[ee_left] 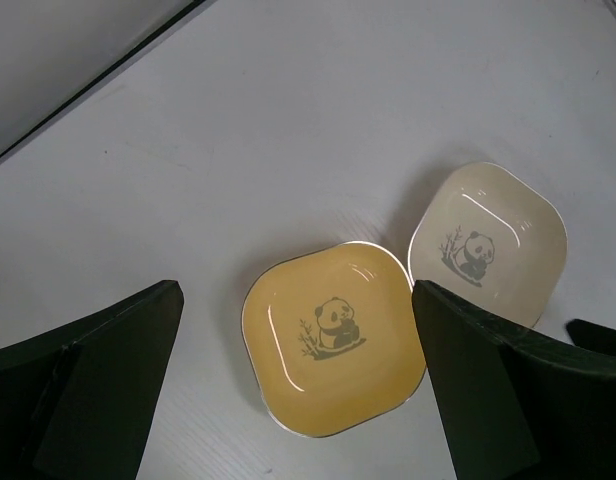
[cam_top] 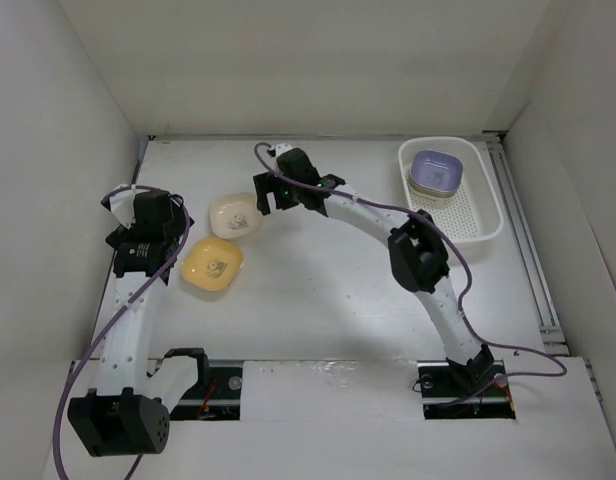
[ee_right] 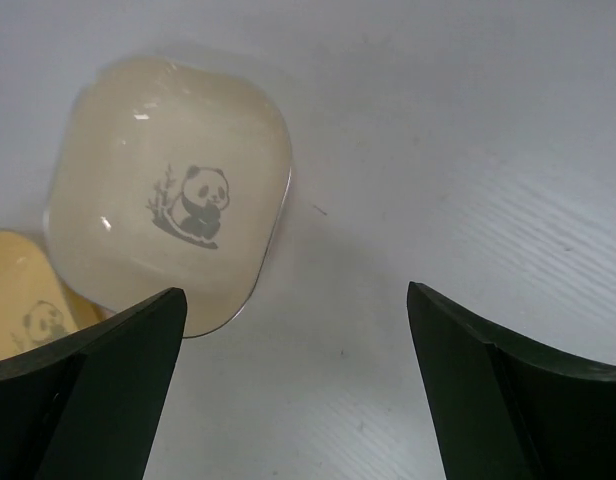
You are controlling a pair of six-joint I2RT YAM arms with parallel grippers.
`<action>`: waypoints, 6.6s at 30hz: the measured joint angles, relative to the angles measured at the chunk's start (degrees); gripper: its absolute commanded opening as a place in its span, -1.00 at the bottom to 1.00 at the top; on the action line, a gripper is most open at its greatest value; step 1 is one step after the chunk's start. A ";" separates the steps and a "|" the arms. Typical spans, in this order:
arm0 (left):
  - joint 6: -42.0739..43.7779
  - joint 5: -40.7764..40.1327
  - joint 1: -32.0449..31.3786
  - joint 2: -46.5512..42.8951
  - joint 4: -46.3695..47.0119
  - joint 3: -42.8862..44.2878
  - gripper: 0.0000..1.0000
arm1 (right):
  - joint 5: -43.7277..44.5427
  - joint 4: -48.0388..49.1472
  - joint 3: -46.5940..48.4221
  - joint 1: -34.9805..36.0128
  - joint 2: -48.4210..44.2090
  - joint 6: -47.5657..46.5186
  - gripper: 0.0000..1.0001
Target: Place the plates into the plastic bin on the countertop
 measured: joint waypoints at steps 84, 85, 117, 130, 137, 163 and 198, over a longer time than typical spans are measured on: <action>-11.87 8.13 0.00 -6.93 -2.19 -5.40 0.99 | 0.17 -3.04 -24.61 -21.97 -36.57 -4.52 0.98; -13.99 8.00 0.00 -8.07 -2.93 -7.15 0.99 | -1.73 -2.80 -23.32 -17.77 -35.71 -6.29 0.98; -29.14 5.14 -10.69 16.52 11.26 -17.70 -1.00 | -13.00 4.83 -38.07 -3.45 -45.44 -11.47 0.93; -15.98 3.69 -35.36 28.28 5.95 8.13 -1.00 | -11.13 5.14 -38.32 -3.48 -34.93 -13.22 0.88; -15.74 4.52 -35.69 26.05 4.09 8.15 -1.00 | -7.65 5.35 -38.27 -5.18 -34.18 -12.83 0.84; -7.50 0.28 -34.60 8.39 -1.81 17.18 0.99 | -10.43 4.24 -34.80 -29.07 -30.27 -3.80 -1.00; 0.68 -6.34 -32.33 0.11 -3.98 4.37 0.99 | 1.33 -5.88 -24.11 -43.32 -35.21 -1.90 1.00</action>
